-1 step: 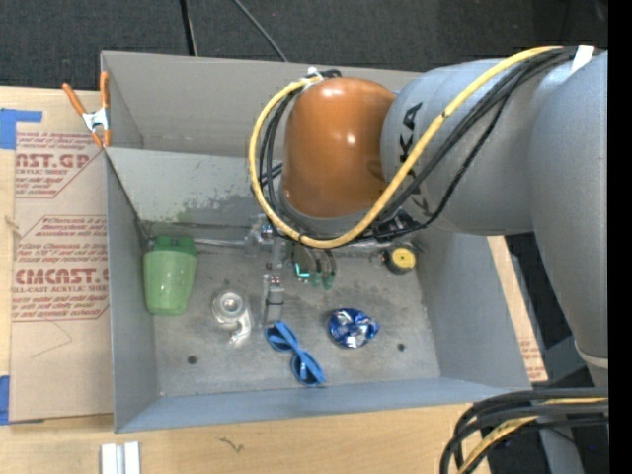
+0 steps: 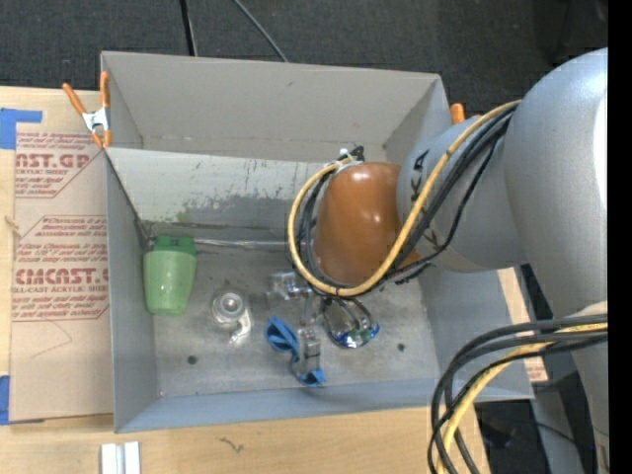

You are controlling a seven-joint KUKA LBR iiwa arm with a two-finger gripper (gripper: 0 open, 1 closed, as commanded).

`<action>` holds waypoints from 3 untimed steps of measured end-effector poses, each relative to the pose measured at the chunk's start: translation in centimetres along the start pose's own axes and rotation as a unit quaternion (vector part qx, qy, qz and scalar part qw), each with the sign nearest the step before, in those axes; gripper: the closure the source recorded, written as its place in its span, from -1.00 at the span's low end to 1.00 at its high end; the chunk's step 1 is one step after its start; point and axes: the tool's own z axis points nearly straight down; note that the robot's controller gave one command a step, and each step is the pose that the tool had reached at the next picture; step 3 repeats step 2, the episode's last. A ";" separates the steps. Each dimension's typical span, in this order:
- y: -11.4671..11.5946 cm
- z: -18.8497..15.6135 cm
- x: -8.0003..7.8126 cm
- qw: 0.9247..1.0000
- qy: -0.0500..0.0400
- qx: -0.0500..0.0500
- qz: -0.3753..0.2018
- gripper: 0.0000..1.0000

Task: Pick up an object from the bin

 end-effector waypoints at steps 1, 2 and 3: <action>0.1 -0.3 -0.2 1.000 -0.004 0.000 0.000 1.00; -1.0 -14.0 -0.4 0.998 -0.009 0.001 -0.057 1.00; -1.0 -14.0 -0.4 0.998 -0.009 0.001 -0.057 1.00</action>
Offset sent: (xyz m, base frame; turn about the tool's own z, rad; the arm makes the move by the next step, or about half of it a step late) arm 0.0000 0.0000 0.0000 0.0000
